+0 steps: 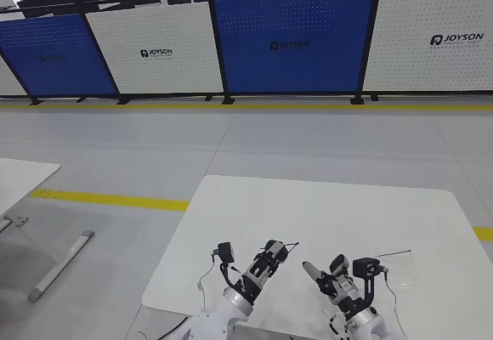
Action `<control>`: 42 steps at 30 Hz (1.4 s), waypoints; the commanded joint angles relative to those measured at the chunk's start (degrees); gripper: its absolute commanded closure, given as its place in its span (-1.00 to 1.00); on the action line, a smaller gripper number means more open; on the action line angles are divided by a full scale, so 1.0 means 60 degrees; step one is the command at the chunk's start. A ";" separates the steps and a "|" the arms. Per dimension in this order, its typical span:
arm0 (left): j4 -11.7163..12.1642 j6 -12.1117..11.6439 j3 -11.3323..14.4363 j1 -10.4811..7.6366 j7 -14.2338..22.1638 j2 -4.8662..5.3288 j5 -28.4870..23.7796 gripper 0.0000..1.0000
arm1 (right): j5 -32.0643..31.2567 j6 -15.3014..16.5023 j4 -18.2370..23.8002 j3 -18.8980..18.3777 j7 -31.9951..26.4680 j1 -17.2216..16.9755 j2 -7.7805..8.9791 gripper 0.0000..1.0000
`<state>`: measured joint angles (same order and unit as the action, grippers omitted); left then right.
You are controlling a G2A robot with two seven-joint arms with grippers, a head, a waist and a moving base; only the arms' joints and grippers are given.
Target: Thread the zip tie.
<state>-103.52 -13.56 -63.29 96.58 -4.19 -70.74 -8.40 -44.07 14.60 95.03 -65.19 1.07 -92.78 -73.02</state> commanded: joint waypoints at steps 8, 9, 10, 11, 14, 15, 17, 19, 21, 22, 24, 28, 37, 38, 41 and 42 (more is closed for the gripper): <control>0.0266 0.0253 -0.0179 -0.0029 -0.1344 -0.0090 0.0049 1.00 | 0.1042 0.0814 0.0767 -0.1323 0.1499 -0.1373 0.0178 -1.00; 0.0299 0.0335 -0.0187 -0.0035 -0.1613 -0.0104 0.0233 1.00 | 0.1255 0.0814 0.0969 -0.1475 0.1566 -0.1572 0.0209 -1.00; 0.0343 0.0405 -0.0147 -0.0029 -0.1754 -0.0115 0.0409 1.00 | 0.1385 0.0814 0.1089 -0.1588 0.1583 -0.1698 0.0235 -1.00; 0.0410 0.0565 -0.0045 -0.0023 -0.1658 -0.0119 0.0557 1.00 | 0.1433 0.0814 0.1127 -0.1624 0.1586 -0.1741 0.0243 -1.00; 0.0427 0.0629 -0.0011 -0.0028 -0.1584 -0.0118 0.0610 1.00 | 0.1433 0.0814 0.1127 -0.1624 0.1586 -0.1741 0.0243 -1.00; 0.0427 0.0629 -0.0011 -0.0028 -0.1584 -0.0118 0.0610 1.00 | 0.1433 0.0814 0.1127 -0.1624 0.1586 -0.1741 0.0243 -1.00; 0.0427 0.0629 -0.0011 -0.0028 -0.1584 -0.0118 0.0610 1.00 | 0.1433 0.0814 0.1127 -0.1624 0.1586 -0.1741 0.0243 -1.00; 0.0427 0.0629 -0.0011 -0.0028 -0.1584 -0.0118 0.0610 1.00 | 0.1433 0.0814 0.1127 -0.1624 0.1586 -0.1741 0.0243 -1.00; 0.0458 0.0662 -0.0019 -0.0048 -0.1617 -0.0122 0.0622 1.00 | 0.1346 0.0578 0.1044 -0.1484 0.1490 -0.1645 0.0220 -1.00; 0.0504 0.0693 0.0015 -0.0082 -0.1683 -0.0139 0.0620 1.00 | 0.1261 0.0309 0.0989 -0.1376 0.1606 -0.1551 0.0188 -1.00; 0.0565 0.0660 0.0028 -0.0097 -0.1812 -0.0166 0.0505 1.00 | 0.1461 0.0184 0.0966 -0.1317 0.1795 -0.1502 0.0152 -1.00; 0.0748 0.0508 -0.0057 -0.0091 -0.1939 -0.0197 0.0258 1.00 | 0.2513 0.0250 0.1119 -0.1930 0.2124 -0.1660 0.0161 -1.00; 0.1070 0.0401 -0.0178 -0.0187 -0.1797 -0.0235 -0.0260 1.00 | 0.3931 -0.0232 0.1231 -0.2821 0.2035 -0.1825 0.0177 -1.00; 0.1070 0.0401 -0.0178 -0.0187 -0.1797 -0.0235 -0.0260 1.00 | 0.3931 -0.0232 0.1231 -0.2821 0.2035 -0.1825 0.0177 -1.00; 0.1070 0.0401 -0.0178 -0.0187 -0.1797 -0.0235 -0.0260 1.00 | 0.3931 -0.0232 0.1231 -0.2821 0.2035 -0.1825 0.0177 -1.00; 0.1070 0.0401 -0.0178 -0.0187 -0.1797 -0.0235 -0.0260 1.00 | 0.3931 -0.0232 0.1231 -0.2821 0.2035 -0.1825 0.0177 -1.00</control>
<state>-97.10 -11.16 -64.36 95.45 -14.97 -72.15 -9.96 -20.49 13.21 102.42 -82.12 13.29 -103.73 -71.96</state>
